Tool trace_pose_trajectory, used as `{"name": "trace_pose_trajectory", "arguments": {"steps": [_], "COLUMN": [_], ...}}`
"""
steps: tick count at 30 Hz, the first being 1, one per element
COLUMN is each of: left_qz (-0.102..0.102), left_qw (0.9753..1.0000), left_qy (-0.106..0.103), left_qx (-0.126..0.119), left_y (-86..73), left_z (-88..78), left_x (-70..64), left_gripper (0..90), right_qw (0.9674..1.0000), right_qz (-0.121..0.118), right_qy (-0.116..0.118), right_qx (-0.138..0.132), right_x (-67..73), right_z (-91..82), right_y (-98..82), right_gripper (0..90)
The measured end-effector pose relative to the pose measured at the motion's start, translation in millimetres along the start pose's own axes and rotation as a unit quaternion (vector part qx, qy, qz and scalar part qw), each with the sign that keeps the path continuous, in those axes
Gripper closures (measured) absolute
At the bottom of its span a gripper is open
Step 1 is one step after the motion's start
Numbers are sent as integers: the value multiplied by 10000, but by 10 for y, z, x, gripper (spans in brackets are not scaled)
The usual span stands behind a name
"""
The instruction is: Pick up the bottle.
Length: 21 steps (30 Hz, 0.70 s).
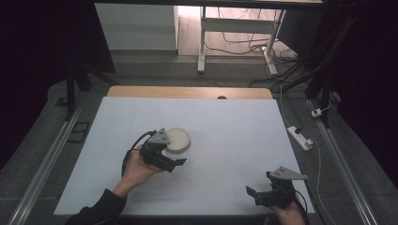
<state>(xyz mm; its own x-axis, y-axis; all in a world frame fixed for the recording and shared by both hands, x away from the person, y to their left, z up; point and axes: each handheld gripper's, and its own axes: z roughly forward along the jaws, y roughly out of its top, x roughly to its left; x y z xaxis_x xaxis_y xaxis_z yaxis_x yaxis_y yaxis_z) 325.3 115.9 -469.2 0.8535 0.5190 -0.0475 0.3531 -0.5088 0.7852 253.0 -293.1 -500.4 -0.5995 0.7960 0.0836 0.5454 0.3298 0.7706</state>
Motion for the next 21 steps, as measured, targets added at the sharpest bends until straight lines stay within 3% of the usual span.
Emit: {"name": "trace_pose_trajectory", "arguments": {"steps": [13,21], "left_qz": [157,172], "left_qw": [9996,9996], "left_qy": [-248,-238], "left_qx": [31,24], "left_y": [143,149], "left_z": [221,232], "left_x": [-132,-148], "left_gripper": [78,78], "right_qw": [10000,10000], "right_qz": [4,0], "right_qy": [17,18], "right_qx": [-14,-22], "right_x": [-4,-4], "right_z": [1,-6], "right_y": [-1,-4], "right_gripper": [0,0]}}
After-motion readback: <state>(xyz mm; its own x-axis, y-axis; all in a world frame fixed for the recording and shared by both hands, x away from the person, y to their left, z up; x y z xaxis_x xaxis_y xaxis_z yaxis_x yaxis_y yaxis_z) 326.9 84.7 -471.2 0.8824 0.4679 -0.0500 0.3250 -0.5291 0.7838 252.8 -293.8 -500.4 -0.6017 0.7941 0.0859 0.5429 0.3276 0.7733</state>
